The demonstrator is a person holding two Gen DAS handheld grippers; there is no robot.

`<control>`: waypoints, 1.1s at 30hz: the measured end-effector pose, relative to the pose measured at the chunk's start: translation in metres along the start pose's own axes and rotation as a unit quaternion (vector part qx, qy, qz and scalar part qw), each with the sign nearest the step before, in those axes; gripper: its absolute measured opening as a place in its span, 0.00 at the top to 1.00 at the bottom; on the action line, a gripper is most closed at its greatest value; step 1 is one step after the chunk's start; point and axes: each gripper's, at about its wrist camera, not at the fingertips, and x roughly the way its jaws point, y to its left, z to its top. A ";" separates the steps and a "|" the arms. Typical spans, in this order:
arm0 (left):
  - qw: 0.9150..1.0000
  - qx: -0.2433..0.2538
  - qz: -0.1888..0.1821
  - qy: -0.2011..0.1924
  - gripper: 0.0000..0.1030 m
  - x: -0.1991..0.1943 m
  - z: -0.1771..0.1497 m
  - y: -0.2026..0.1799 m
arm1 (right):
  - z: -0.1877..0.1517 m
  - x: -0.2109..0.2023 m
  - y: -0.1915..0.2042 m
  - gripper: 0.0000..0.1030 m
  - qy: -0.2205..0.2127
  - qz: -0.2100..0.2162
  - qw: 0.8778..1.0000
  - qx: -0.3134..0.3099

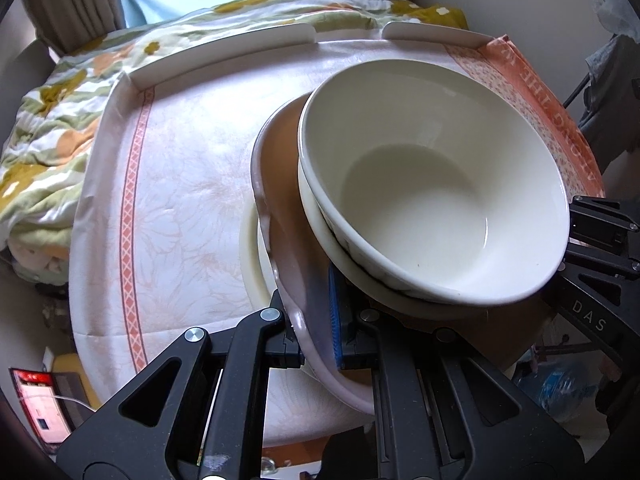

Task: Organize plates and bowls
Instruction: 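Carry the pink basin with both grippers and lower it onto the plate stack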

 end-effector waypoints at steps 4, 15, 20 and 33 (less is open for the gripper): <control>1.000 -0.005 0.002 0.001 0.93 0.000 0.000 -0.001 | 0.001 0.000 0.001 0.91 0.003 -0.003 1.000 -0.001; 0.999 -0.034 -0.004 0.023 0.91 -0.005 0.004 0.003 | 0.004 -0.002 -0.003 0.91 0.030 -0.003 0.998 0.051; 0.999 -0.037 -0.006 0.030 0.91 -0.006 0.001 0.002 | 0.004 -0.006 -0.005 0.91 0.028 -0.010 0.998 0.062; 0.998 -0.052 -0.019 0.035 0.90 -0.011 0.001 0.008 | 0.003 -0.010 -0.006 0.91 0.030 -0.014 0.997 0.068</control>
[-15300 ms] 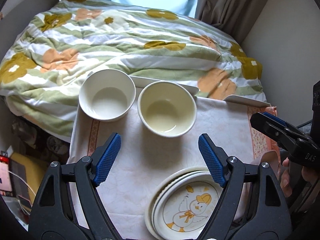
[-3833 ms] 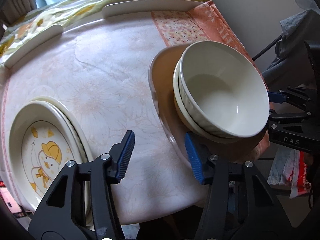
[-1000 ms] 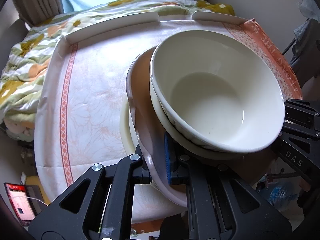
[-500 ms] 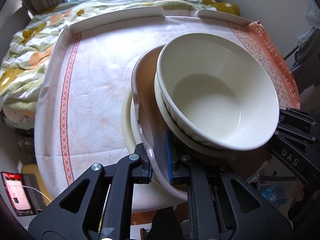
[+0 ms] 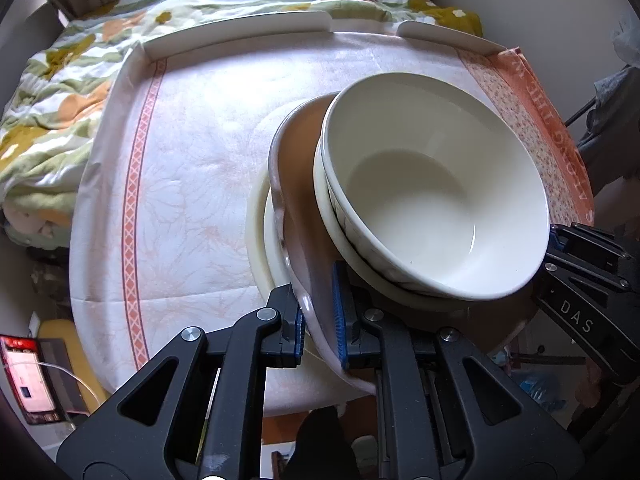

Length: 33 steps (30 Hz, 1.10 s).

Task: Organize plates and bowls
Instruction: 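Carry the pink basin with both grippers and lower it onto the plate stack, then open both grippers and pull them back from the basin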

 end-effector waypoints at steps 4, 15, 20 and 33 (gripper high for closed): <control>1.000 0.003 -0.002 0.005 0.89 -0.002 -0.001 0.000 | -0.001 0.000 0.001 0.91 0.001 0.000 1.000 0.001; 1.000 0.008 0.015 -0.015 0.75 -0.021 0.001 0.005 | -0.002 -0.004 0.001 0.91 0.002 -0.007 1.000 0.008; 1.000 0.008 0.016 -0.024 0.64 -0.034 -0.006 0.007 | 0.000 -0.018 0.001 0.90 -0.015 -0.020 1.000 0.014; 0.988 -0.009 0.015 -0.154 0.60 -0.164 -0.016 -0.018 | -0.004 -0.135 0.002 0.90 -0.102 -0.017 0.995 -0.007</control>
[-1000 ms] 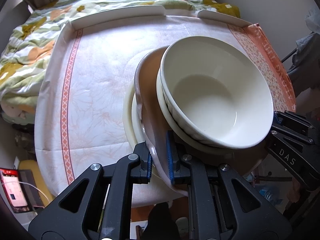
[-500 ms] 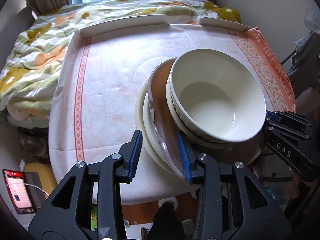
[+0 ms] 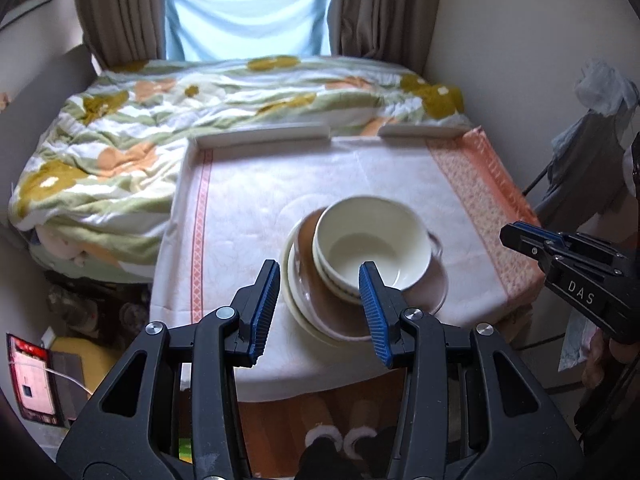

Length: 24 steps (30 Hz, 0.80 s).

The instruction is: Organize plates and bowls

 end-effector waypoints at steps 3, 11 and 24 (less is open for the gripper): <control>0.998 -0.009 0.007 -0.064 0.19 -0.045 0.012 -0.013 | 0.010 -0.045 -0.002 0.85 -0.048 -0.006 0.999 -0.015; 0.981 -0.013 0.042 -0.186 0.00 -0.118 0.024 -0.039 | 0.021 -0.128 -0.012 0.01 -0.160 -0.028 0.986 -0.027; 0.976 0.003 0.048 -0.214 0.00 -0.132 0.007 -0.053 | 0.007 -0.155 -0.018 0.01 -0.214 -0.049 0.975 -0.022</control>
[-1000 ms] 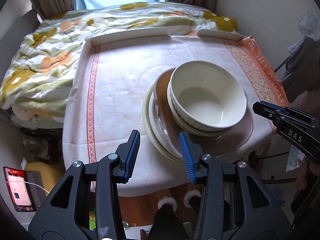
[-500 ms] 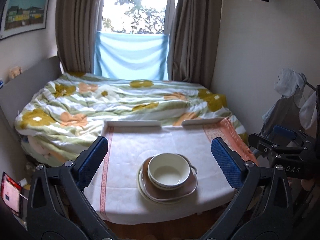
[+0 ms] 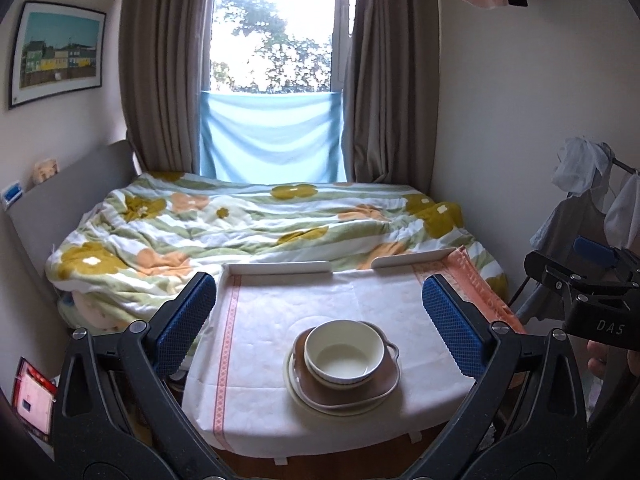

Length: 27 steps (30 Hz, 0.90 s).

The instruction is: Organize plates and bowls

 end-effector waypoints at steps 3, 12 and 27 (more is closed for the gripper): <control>1.000 0.004 0.002 -0.004 0.00 -0.002 0.000 0.000 | 0.001 -0.003 -0.001 0.01 -0.003 -0.003 1.000 0.004; 1.000 0.003 0.005 -0.006 0.00 -0.008 -0.003 0.000 | -0.001 -0.008 0.000 0.01 -0.006 -0.004 1.000 0.004; 1.000 0.006 0.010 -0.012 0.00 -0.016 -0.002 0.000 | -0.001 -0.012 -0.001 0.01 -0.009 -0.006 1.000 0.005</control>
